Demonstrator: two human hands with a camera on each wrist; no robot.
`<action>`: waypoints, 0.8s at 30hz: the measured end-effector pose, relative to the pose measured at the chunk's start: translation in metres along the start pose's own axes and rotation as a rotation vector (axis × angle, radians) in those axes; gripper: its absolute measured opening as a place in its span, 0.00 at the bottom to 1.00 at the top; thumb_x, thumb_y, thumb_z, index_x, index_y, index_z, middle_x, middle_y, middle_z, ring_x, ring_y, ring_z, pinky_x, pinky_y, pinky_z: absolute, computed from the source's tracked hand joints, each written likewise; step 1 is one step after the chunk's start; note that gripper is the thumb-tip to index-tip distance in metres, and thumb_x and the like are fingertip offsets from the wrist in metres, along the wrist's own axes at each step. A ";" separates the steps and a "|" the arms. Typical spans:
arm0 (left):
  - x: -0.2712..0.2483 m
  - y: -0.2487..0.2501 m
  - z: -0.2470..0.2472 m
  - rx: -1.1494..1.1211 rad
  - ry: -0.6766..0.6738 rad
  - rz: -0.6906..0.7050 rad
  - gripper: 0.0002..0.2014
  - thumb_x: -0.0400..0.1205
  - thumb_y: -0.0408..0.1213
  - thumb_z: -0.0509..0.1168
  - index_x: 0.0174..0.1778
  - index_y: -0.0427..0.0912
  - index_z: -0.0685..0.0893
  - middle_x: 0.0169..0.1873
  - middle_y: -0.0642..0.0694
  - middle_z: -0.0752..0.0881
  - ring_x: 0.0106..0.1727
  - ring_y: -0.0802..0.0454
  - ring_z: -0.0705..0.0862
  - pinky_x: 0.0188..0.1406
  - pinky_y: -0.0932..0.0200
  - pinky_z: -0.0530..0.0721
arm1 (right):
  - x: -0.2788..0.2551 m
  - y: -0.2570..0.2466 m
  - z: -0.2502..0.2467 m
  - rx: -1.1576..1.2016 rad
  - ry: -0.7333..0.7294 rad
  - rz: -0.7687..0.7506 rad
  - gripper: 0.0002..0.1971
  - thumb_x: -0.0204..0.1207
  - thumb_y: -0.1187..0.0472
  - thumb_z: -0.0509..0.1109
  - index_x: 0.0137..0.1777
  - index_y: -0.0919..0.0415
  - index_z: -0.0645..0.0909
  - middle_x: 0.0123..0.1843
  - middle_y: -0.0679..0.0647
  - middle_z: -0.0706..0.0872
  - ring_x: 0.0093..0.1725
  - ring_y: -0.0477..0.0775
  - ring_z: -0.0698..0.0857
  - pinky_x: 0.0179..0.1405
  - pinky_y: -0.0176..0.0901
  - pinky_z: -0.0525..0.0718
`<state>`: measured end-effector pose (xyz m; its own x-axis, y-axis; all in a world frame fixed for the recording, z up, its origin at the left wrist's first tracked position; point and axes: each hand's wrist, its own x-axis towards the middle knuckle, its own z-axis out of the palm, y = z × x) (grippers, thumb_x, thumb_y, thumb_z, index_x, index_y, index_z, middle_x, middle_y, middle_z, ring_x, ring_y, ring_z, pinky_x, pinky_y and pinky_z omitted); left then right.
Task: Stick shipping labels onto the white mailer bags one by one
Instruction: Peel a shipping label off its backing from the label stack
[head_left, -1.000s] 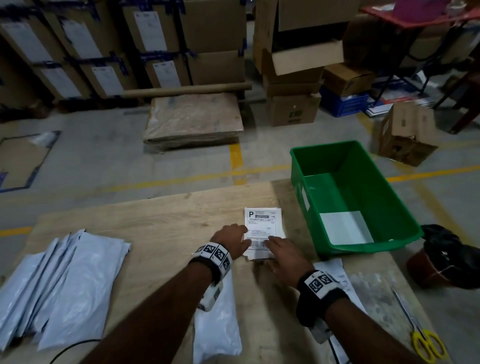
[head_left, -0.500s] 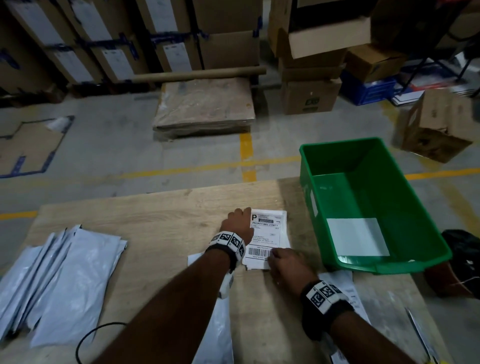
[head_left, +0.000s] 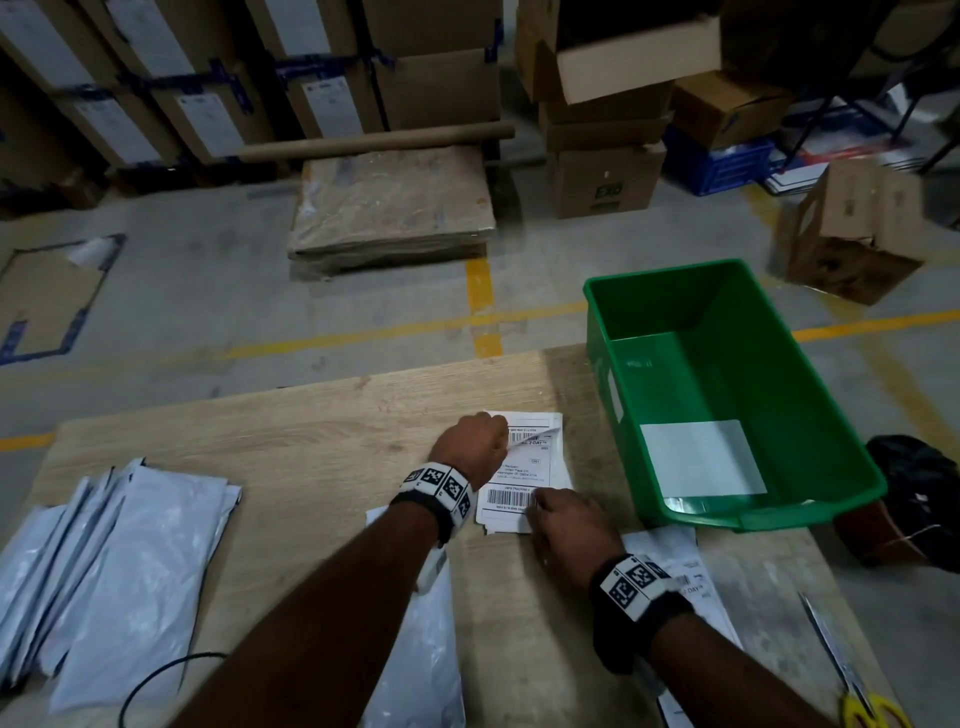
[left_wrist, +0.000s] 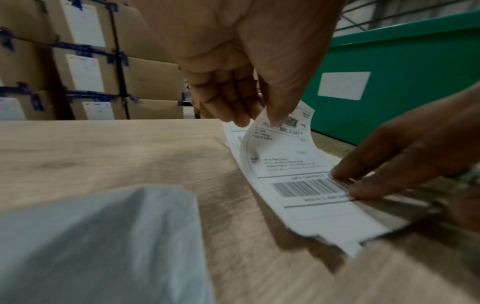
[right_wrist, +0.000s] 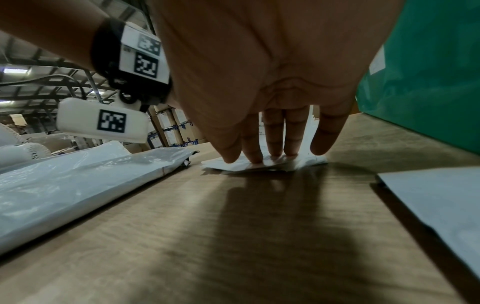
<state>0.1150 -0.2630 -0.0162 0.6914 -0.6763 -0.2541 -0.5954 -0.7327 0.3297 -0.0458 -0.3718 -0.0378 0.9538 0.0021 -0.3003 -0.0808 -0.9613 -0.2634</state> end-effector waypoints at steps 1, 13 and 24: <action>-0.004 -0.001 0.001 -0.010 -0.013 0.022 0.05 0.82 0.39 0.62 0.52 0.46 0.78 0.52 0.45 0.81 0.54 0.44 0.79 0.53 0.48 0.80 | -0.002 -0.001 0.000 0.016 0.016 -0.002 0.17 0.74 0.56 0.63 0.63 0.55 0.79 0.68 0.54 0.76 0.68 0.60 0.74 0.60 0.53 0.73; -0.047 0.013 -0.005 0.233 -0.063 0.198 0.09 0.84 0.37 0.58 0.54 0.44 0.82 0.51 0.42 0.82 0.52 0.40 0.82 0.43 0.48 0.80 | -0.007 -0.011 0.000 0.114 0.052 0.034 0.24 0.71 0.59 0.65 0.69 0.57 0.77 0.68 0.54 0.78 0.68 0.58 0.77 0.68 0.50 0.78; -0.090 0.014 -0.053 -0.082 0.165 0.056 0.09 0.83 0.44 0.59 0.53 0.48 0.82 0.49 0.45 0.84 0.50 0.43 0.83 0.46 0.51 0.81 | -0.034 -0.038 -0.049 0.182 0.224 -0.004 0.23 0.72 0.60 0.71 0.68 0.58 0.75 0.65 0.58 0.78 0.64 0.60 0.78 0.65 0.52 0.77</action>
<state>0.0662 -0.2082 0.0591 0.7200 -0.6889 -0.0834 -0.6039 -0.6812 0.4139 -0.0606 -0.3484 0.0274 0.9927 -0.0744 -0.0946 -0.1082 -0.8959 -0.4309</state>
